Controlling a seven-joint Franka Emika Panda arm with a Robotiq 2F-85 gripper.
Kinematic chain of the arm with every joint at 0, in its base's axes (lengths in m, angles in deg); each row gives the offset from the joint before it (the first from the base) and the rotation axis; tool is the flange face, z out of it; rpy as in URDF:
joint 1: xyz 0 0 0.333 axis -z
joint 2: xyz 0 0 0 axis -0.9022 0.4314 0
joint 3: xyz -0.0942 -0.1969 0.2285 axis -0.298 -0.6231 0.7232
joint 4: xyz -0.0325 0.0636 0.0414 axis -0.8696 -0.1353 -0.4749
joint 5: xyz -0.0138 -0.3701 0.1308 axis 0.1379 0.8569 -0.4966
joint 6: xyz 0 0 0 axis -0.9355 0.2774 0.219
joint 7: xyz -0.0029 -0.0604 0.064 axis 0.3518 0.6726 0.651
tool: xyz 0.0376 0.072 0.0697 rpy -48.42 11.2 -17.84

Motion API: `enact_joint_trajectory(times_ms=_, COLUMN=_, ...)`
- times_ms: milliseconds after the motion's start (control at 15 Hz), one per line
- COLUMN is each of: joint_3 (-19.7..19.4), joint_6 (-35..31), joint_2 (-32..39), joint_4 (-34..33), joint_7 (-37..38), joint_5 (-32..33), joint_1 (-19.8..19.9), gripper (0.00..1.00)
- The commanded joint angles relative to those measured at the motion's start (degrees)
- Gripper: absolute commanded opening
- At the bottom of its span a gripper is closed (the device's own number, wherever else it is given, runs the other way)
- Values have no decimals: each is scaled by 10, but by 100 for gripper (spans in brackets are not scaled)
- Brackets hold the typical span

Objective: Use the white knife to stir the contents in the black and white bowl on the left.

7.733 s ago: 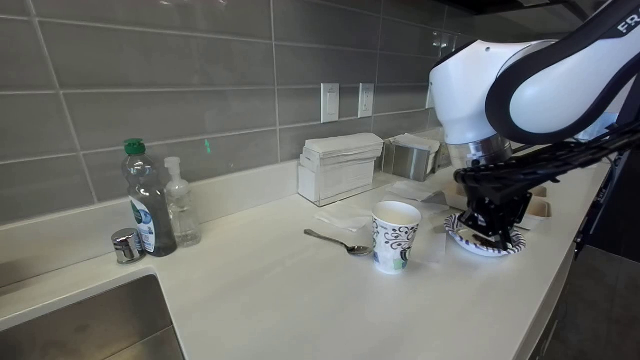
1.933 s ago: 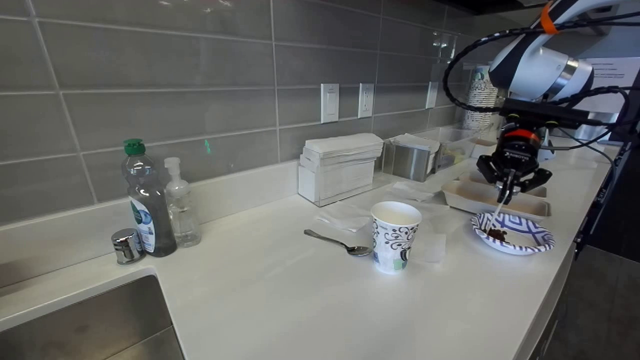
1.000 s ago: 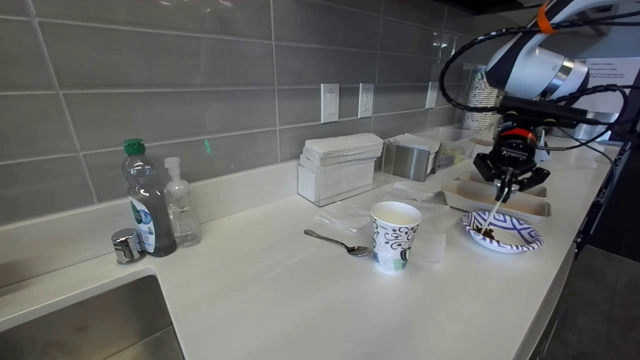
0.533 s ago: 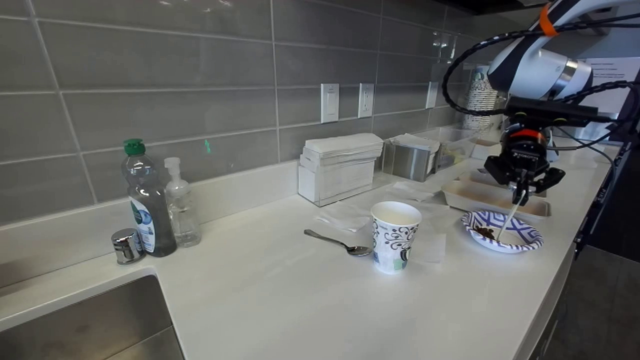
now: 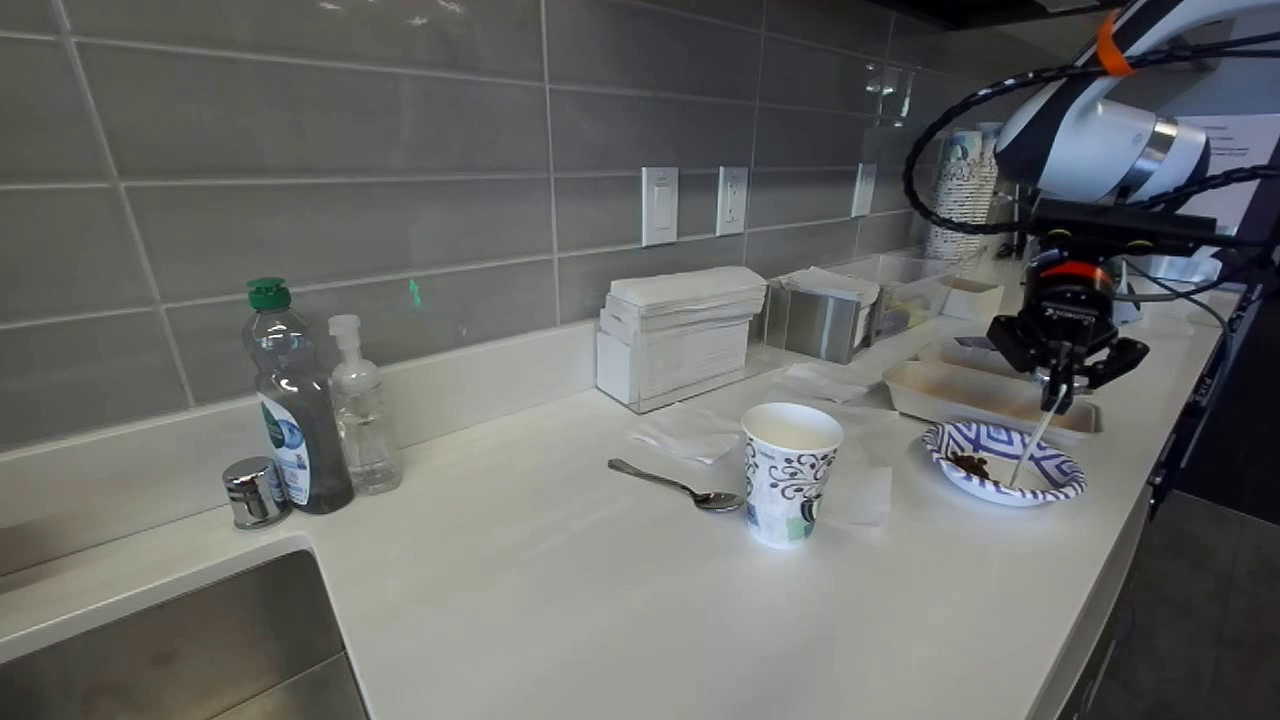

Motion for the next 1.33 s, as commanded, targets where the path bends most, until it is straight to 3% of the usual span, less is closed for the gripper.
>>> enact_joint_trajectory(times_ms=0, joint_3=0, joint_6=-42, joint_2=1, joint_4=6, joint_7=-8, joint_5=-21, joint_1=4, gripper=1)
enact_joint_trajectory(times_ms=1267, joint_3=4, joint_6=-84, joint_2=1, joint_4=4, joint_7=-69, joint_5=-142, joint_1=7, gripper=1)
